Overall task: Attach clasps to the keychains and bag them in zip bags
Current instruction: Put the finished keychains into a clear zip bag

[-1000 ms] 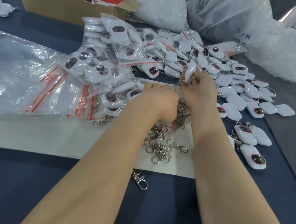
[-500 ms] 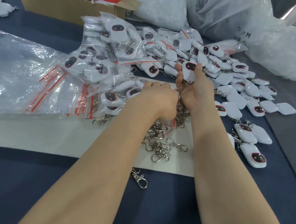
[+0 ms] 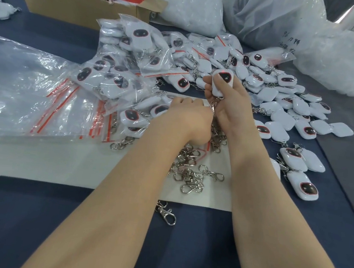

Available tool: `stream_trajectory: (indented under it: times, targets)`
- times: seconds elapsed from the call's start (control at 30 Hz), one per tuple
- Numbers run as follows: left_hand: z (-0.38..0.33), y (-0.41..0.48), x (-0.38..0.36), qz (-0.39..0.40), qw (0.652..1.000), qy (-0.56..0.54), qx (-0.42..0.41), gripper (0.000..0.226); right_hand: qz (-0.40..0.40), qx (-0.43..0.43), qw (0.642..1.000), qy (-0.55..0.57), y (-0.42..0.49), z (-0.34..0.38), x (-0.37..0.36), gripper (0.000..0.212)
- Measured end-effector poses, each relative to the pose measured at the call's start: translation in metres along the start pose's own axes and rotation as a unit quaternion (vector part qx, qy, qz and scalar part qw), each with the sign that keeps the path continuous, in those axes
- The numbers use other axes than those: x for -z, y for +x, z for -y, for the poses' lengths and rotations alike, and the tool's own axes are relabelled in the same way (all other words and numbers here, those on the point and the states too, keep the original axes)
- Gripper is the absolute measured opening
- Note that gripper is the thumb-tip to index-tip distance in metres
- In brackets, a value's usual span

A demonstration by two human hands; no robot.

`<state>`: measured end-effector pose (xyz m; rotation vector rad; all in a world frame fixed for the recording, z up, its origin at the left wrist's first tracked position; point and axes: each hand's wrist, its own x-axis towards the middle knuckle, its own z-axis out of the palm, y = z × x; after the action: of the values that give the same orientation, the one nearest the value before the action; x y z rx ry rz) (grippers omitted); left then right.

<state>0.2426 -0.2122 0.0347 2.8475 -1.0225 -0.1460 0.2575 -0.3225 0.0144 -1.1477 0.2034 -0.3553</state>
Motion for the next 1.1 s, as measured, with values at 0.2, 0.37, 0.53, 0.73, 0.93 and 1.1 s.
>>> stream_trajectory:
  times: [0.2,0.37,0.53,0.73,0.93,1.1]
  targets:
    - [-0.0002,0.0000,0.0007,0.000,1.000,-0.002,0.001,0.027,0.018,-0.002,1.000,-0.022,-0.0008,-0.0014,-0.0013,0.007]
    - [-0.0002,0.0001,0.0006,0.002,1.000,0.001,0.003,0.029,-0.013,-0.047,0.998,0.039,0.0008,0.0000,-0.0040,0.014]
    - [-0.0008,0.0000,0.0011,0.004,1.000,0.003,0.002,0.029,0.009,-0.022,0.999,0.021,-0.0007,-0.0010,-0.0032,0.020]
    - [-0.0010,-0.0006,0.0000,-0.005,1.000,-0.010,0.004,0.029,0.019,-0.029,0.999,0.037,-0.0019,0.0007,-0.0039,0.018]
    - [-0.0010,-0.0011,0.0006,0.001,1.000,-0.011,0.004,0.031,0.027,-0.048,0.998,0.031,-0.0049,-0.0003,-0.0037,0.025]
    - [-0.0008,0.0004,0.0000,-0.004,1.000,-0.017,-0.001,0.034,0.012,-0.042,0.999,0.030,-0.0062,0.0025,-0.0054,0.024]
